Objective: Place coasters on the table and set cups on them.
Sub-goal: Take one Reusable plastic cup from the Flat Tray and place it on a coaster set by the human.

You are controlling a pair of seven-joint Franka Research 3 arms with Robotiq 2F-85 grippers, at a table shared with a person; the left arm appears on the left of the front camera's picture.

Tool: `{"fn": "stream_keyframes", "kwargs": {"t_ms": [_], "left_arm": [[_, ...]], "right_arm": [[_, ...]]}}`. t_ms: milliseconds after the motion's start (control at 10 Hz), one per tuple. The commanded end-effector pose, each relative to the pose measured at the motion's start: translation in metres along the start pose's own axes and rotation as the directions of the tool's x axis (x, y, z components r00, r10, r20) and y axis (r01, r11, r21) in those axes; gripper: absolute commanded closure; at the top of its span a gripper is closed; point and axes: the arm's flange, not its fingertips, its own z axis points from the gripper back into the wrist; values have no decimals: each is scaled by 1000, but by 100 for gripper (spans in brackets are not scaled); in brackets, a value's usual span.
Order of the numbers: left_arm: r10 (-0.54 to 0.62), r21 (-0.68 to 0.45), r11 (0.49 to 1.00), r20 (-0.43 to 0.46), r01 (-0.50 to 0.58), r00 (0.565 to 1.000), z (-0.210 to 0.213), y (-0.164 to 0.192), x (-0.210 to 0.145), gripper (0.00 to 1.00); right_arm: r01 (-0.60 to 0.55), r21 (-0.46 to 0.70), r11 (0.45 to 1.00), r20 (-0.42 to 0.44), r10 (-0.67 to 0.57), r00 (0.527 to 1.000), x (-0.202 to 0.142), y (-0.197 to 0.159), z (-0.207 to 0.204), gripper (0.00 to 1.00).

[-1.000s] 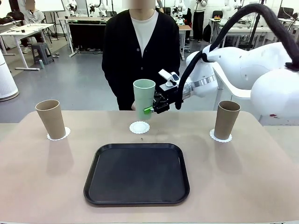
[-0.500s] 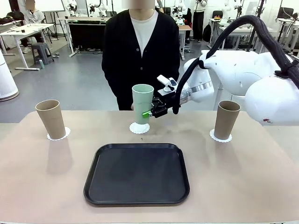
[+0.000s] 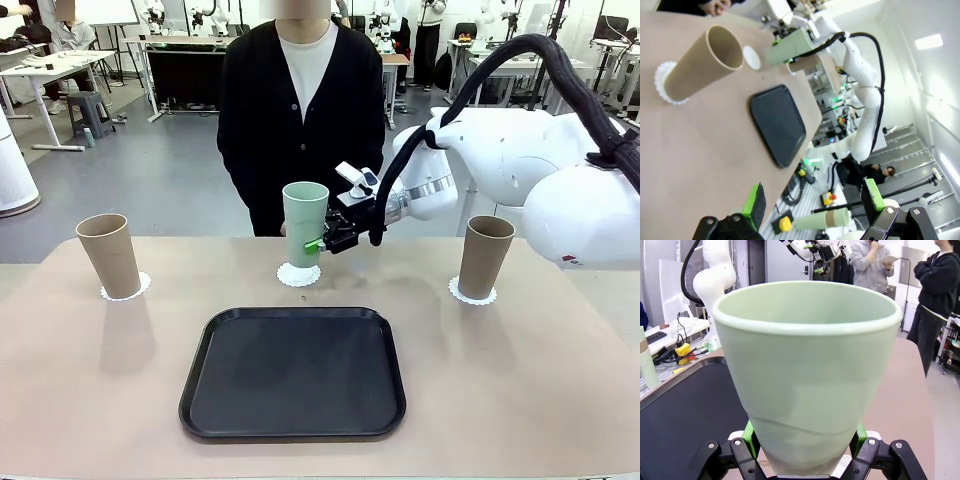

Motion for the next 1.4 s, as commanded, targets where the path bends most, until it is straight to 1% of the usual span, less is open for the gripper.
{"fn": "stream_keyframes", "kwargs": {"t_ms": [0, 200, 600, 900, 1300], "left_arm": [[-2, 3, 1000, 1, 2, 1000, 1, -2, 0, 0], [-2, 3, 1000, 1, 2, 1000, 1, -2, 0, 0], [-2, 3, 1000, 1, 2, 1000, 1, -2, 0, 0], [-2, 3, 1000, 1, 2, 1000, 1, -2, 0, 0], [-2, 3, 1000, 1, 2, 1000, 1, -2, 0, 0]], "right_arm": [[17, 10, 1000, -29, -16, 999, -5, -3, -3, 19], [22, 5, 1000, -55, -22, 998, -12, -6, -4, 19], [49, -21, 999, -44, -50, 998, -28, -19, -4, 19], [58, -41, 997, -24, -59, 998, -32, -31, -4, 19], [75, -42, 996, -20, -76, 997, -34, -33, -6, 19]]}}
